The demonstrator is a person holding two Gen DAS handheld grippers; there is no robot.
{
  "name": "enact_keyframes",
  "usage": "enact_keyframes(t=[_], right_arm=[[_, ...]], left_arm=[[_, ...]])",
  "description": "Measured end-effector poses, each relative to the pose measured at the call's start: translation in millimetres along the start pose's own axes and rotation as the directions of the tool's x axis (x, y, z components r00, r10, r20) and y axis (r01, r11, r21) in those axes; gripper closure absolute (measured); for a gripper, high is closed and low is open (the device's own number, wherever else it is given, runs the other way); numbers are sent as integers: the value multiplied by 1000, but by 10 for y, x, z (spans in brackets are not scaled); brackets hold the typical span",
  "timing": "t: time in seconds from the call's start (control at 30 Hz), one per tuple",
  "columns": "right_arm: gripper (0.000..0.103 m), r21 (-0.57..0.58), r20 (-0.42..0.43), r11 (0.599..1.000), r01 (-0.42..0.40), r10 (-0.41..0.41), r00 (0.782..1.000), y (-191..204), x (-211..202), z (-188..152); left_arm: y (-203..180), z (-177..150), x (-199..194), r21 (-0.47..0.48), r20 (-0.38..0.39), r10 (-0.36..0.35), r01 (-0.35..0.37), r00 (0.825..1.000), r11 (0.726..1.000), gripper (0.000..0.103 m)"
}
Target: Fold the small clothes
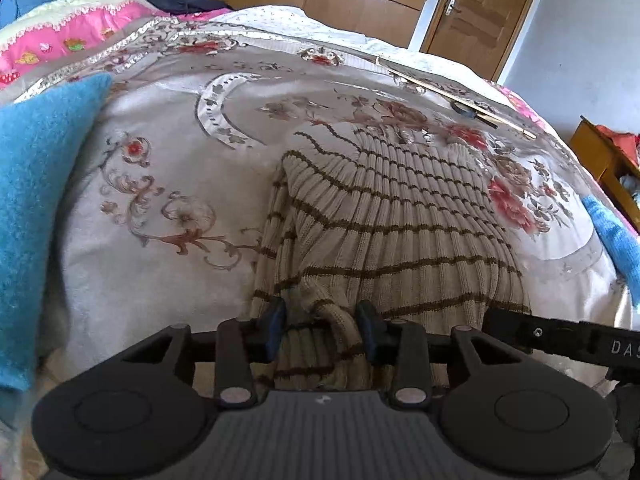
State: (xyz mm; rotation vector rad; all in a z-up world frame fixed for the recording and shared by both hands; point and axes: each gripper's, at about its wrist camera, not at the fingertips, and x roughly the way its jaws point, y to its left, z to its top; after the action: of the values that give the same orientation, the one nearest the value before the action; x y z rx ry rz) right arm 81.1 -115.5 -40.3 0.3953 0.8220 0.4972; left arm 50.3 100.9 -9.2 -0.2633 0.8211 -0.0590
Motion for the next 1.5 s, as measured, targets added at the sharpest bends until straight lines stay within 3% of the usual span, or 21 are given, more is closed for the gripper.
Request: enact_keyframes(t=[0.27, 0.4, 0.6, 0.83, 1.1, 1.33, 1.5], right_arm=[[62, 56, 64, 995, 87, -91, 994, -248, -225, 84], [59, 101, 70, 991, 87, -94, 993, -290, -318, 7], [58, -24, 121, 982, 189, -185, 975, -3, -505, -132], [58, -126, 93, 970, 208, -197, 976, 248, -513, -411], [58, -93, 120, 963, 251, -240, 963, 240, -573, -458], [56, -152, 140, 957, 245, -225, 964, 397, -606, -530], [56, -132, 143, 960, 247, -228, 963, 391, -625, -532]], left_arm=[[-326, 3, 165, 56, -25, -85, 86, 996, 995, 54], [-344, -26, 113, 76, -4, -75, 75, 997, 994, 54], [-364, -128, -106, 93, 22, -10, 8, 1000, 996, 46], [-589, -294, -213, 186, 35, 67, -73, 997, 980, 39], [-602, -356, -315, 174, 35, 82, -87, 996, 981, 32], [-694, -407, -382, 207, 52, 97, -105, 994, 973, 27], [-700, -428, -429, 199, 44, 76, -83, 996, 977, 16]])
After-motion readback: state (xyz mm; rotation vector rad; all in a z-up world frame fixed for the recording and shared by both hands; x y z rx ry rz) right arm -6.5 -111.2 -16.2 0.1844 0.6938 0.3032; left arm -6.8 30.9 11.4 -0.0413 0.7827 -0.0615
